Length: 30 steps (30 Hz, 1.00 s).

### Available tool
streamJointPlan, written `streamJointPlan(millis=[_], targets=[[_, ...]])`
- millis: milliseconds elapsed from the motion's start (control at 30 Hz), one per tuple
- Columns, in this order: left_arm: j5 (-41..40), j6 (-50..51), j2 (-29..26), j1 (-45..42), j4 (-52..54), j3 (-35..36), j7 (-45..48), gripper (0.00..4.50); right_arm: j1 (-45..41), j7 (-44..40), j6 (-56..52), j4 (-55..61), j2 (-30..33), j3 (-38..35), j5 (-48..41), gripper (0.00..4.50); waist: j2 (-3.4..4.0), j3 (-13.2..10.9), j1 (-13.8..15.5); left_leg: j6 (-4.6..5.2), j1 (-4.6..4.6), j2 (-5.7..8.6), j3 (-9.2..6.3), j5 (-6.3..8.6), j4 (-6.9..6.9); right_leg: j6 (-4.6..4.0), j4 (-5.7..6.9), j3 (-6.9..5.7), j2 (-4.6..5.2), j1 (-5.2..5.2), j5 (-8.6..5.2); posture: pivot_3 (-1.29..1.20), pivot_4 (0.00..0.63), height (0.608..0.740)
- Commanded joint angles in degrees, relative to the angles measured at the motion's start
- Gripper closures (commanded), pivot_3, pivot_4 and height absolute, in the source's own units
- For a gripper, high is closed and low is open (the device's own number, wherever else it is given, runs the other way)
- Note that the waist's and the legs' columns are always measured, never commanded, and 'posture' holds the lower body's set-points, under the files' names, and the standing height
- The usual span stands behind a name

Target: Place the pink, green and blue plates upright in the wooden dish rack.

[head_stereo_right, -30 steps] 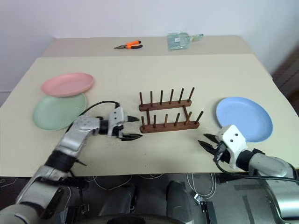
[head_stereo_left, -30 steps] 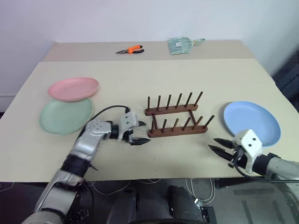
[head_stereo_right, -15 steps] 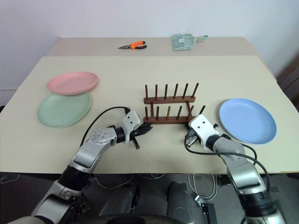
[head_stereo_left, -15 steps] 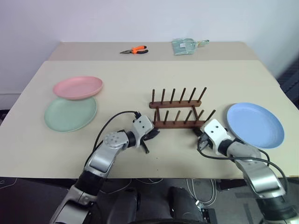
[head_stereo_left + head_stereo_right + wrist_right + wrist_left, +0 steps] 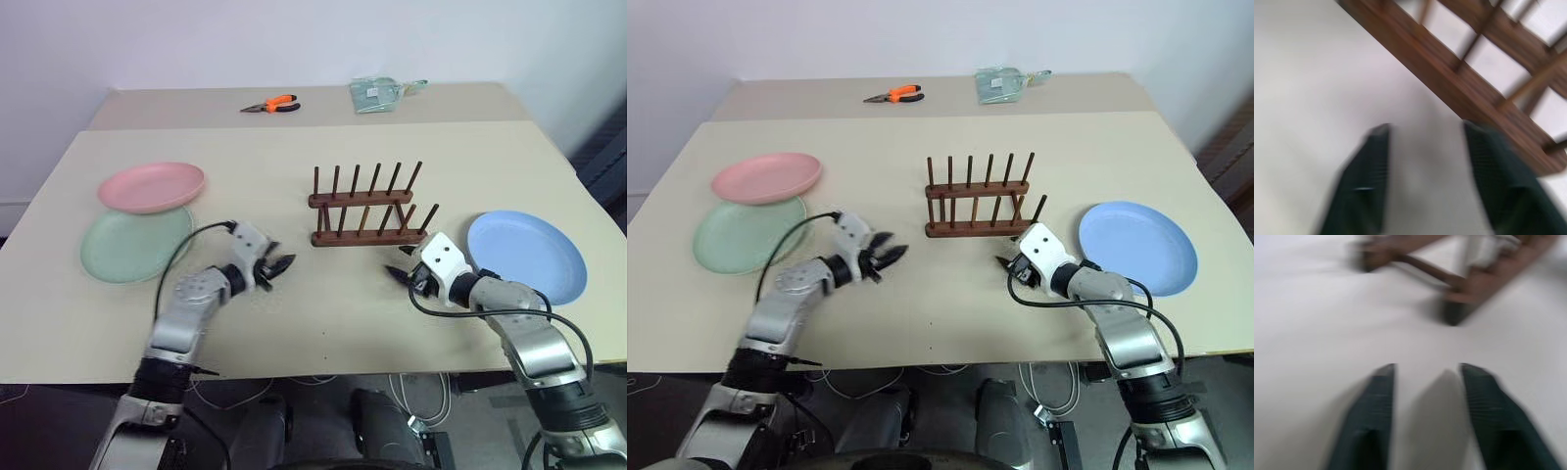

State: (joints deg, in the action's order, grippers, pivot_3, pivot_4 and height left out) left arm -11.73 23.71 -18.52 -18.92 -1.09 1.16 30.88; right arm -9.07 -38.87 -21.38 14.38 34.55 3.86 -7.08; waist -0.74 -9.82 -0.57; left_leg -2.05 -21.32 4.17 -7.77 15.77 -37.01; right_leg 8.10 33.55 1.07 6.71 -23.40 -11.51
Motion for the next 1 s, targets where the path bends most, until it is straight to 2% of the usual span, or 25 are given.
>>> streamJointPlan(millis=[33,67,233,367,467,600,700,900,933,1000], targets=[[-0.7,0.6,-0.3,-9.6,-0.4,13.5,-15.9,0.26,0.4,-2.0,-0.5,6.3,0.1,0.5,-2.1,1.15,-0.22,-0.1,0.3,-0.02,-0.01,0.00,-0.06,-0.02,-0.03,0.05,0.01,-0.04,-0.01,0.01,-0.03,0.00,0.150,0.740],[-0.8,0.9,0.0,-11.4,-0.5,15.4,-19.0,0.08,0.5,-2.0,-0.4,6.3,0.0,0.8,-2.0,1.15,-0.32,-0.1,0.3,-0.08,-0.04,0.00,-0.18,-0.05,-0.08,0.04,0.03,-0.14,-0.03,0.02,-0.02,0.00,0.150,0.740],[-4.6,5.0,3.7,-20.8,-0.8,31.9,-41.2,0.08,-1.7,-2.2,1.7,3.2,-0.7,4.0,0.5,1.15,-0.32,0.0,0.3,-0.11,-0.02,0.12,-0.12,-0.05,-0.03,0.10,-0.12,-0.10,0.07,0.10,0.07,0.00,0.150,0.740],[-11.8,10.9,6.4,-20.1,2.1,39.4,-46.7,0.08,-3.3,-2.7,2.3,1.8,-1.0,4.4,0.3,1.15,-0.38,-0.1,0.0,-0.15,-0.03,0.11,-0.09,-0.07,0.01,0.04,-0.08,-0.07,0.03,0.03,0.11,0.00,0.150,0.740],[-20.9,16.6,8.9,-21.0,1.1,47.0,-52.5,0.08,-3.6,-3.1,3.1,1.2,-0.9,4.6,0.4,1.15,-0.41,-0.1,0.1,-0.16,-0.03,0.09,-0.11,-0.08,0.00,0.05,-0.05,-0.09,0.01,0.04,0.11,0.00,0.150,0.740],[-28.6,18.9,9.2,-22.3,-2.2,51.1,-54.7,0.08,-3.5,-2.5,3.8,1.1,-1.2,4.7,0.9,1.15,-0.54,-0.1,0.2,-0.17,-0.04,0.10,-0.12,-0.08,-0.02,0.04,-0.05,-0.09,0.02,0.05,0.11,0.00,0.150,0.740],[-30.8,18.1,8.2,-23.3,-5.9,51.2,-54.8,0.96,-3.1,-1.8,4.4,1.3,-1.3,4.6,1.6,1.15,-0.58,-0.1,0.3,-0.19,-0.04,0.12,-0.12,-0.10,-0.02,0.04,-0.06,-0.09,0.02,0.05,0.12,0.00,0.150,0.740],[-33.7,17.0,6.7,-24.8,-10.4,50.0,-53.4,3.96,-1.8,-2.6,2.5,3.3,-0.7,3.2,-0.3,1.15,-0.58,-0.1,0.1,-0.20,-0.03,0.12,-0.10,-0.10,0.00,0.03,-0.06,-0.09,0.01,0.04,0.12,0.00,0.150,0.740],[-33.2,17.3,6.2,-24.4,-9.1,46.8,-50.2,4.48,-1.8,-3.5,0.4,5.1,0.1,1.7,-2.4,0.90,-0.58,-0.1,0.1,-0.20,-0.03,0.12,-0.10,-0.10,0.00,0.02,-0.06,-0.09,0.01,0.04,0.12,0.00,0.150,0.740],[-32.3,17.7,6.3,-23.7,-3.6,39.1,-43.3,4.50,-3.2,-4.5,-1.6,8.9,1.5,-0.9,-4.7,0.34,-0.66,-0.2,0.3,-0.21,-0.08,0.11,-0.11,-0.11,0.00,0.02,-0.04,-0.09,0.01,0.01,0.12,0.00,0.150,0.740]])
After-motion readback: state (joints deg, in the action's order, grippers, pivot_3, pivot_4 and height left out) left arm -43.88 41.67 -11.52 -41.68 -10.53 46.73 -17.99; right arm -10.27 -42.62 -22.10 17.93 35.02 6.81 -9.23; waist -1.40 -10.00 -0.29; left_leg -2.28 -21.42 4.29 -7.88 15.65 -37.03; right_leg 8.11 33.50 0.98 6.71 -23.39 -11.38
